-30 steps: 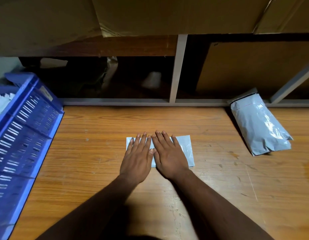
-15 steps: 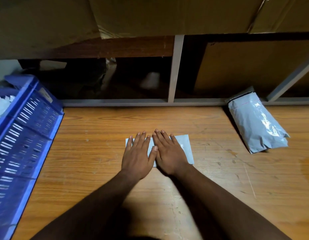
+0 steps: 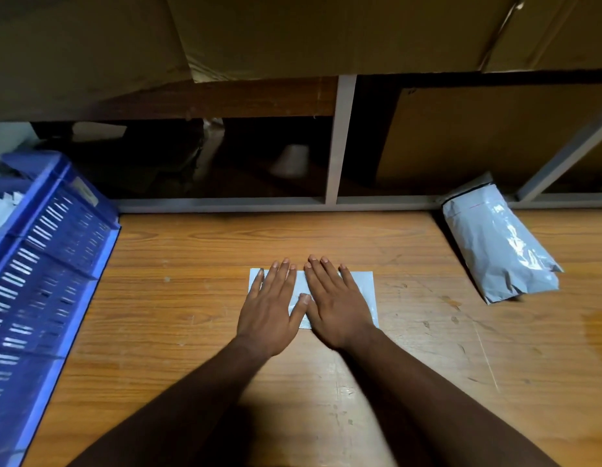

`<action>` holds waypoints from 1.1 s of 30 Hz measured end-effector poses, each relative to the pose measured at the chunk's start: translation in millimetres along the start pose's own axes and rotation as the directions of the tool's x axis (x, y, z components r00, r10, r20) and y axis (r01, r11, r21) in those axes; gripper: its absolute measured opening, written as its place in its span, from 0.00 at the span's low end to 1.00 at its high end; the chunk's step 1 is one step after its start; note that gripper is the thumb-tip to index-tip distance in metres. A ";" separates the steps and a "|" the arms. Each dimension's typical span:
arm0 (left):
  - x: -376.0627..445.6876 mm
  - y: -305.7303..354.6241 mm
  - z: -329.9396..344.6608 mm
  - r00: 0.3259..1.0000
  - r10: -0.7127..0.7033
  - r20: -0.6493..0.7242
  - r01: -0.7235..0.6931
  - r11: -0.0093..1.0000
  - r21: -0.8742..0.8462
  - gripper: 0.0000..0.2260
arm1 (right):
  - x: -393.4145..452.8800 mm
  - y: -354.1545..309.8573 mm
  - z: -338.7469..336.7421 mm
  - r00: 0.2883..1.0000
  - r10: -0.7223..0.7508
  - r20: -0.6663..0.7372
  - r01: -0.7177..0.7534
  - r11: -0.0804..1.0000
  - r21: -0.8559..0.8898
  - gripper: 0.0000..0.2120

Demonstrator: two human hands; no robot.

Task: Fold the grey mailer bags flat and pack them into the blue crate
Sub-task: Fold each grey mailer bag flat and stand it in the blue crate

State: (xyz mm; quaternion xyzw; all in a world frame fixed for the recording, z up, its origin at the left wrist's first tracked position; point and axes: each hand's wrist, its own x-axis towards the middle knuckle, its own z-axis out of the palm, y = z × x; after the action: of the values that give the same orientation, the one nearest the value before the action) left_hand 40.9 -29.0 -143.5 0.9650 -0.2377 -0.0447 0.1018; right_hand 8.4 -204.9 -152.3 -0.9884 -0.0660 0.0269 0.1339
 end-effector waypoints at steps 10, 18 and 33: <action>-0.1 -9.5 6.5 0.999 -0.043 -0.005 0.043 0.999 0.025 0.34 | -5.7 1.2 -3.1 0.996 0.090 0.007 -0.090 0.996 0.017 0.31; 13.2 3.8 -4.7 0.997 0.073 -0.010 -0.073 0.997 0.005 0.31 | -0.2 -1.2 -11.8 0.996 0.085 0.023 -0.085 0.996 0.010 0.34; 8.0 -11.1 3.4 1.000 0.012 0.008 -0.013 0.999 0.041 0.31 | -13.5 24.7 -7.7 0.973 0.224 -0.060 -0.225 0.974 -0.019 0.31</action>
State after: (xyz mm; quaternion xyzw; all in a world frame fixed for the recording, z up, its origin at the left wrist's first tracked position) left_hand 52.5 -23.8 -149.5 0.9652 -0.2449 -0.0431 0.0814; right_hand -1.3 -232.4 -151.0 -0.9916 0.0497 0.0125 0.1190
